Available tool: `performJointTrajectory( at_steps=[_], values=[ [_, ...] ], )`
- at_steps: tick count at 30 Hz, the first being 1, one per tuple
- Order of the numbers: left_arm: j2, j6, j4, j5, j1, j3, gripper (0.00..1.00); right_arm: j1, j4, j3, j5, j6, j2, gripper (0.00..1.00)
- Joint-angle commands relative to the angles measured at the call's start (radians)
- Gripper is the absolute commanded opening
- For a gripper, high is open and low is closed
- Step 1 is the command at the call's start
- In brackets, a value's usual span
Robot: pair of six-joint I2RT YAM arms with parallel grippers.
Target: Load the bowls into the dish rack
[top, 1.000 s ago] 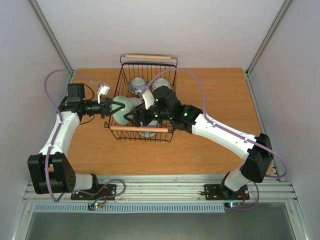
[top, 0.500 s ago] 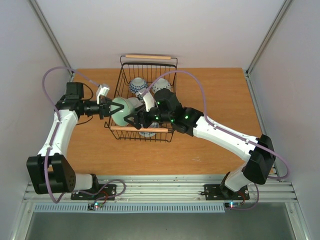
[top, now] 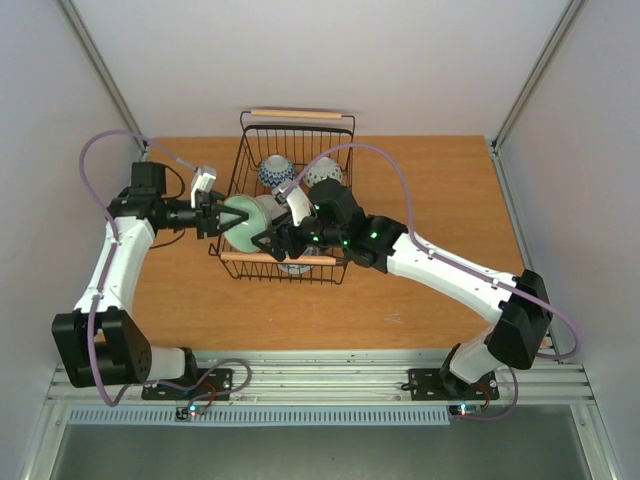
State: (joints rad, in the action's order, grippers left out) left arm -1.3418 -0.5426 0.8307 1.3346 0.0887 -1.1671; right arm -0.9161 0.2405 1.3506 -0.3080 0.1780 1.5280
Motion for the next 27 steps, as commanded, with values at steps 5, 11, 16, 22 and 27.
performJointTrajectory(
  at_steps=[5, 11, 16, 22, 27],
  values=[
    [0.043, -0.041, 0.073, 0.181, -0.022, -0.029, 0.65, 0.014, 0.008, 0.071, 0.138, 0.085, 0.018, 0.01],
    [0.052, -0.043, 0.069, 0.18, -0.021, -0.024, 0.67, 0.017, 0.022, 0.104, 0.154, 0.102, 0.042, 0.01],
    [0.053, -0.043, 0.064, 0.178, -0.021, -0.022, 0.67, 0.017, 0.024, 0.117, 0.159, 0.1, 0.058, 0.01],
    [0.06, -0.037, 0.052, 0.162, -0.022, -0.019, 0.67, 0.017, 0.051, 0.148, 0.215, 0.104, 0.064, 0.01],
    [0.089, 0.137, -0.205, 0.088, -0.024, 0.046, 0.54, 0.017, 0.061, 0.171, 0.221, 0.098, 0.062, 0.01]
  ],
)
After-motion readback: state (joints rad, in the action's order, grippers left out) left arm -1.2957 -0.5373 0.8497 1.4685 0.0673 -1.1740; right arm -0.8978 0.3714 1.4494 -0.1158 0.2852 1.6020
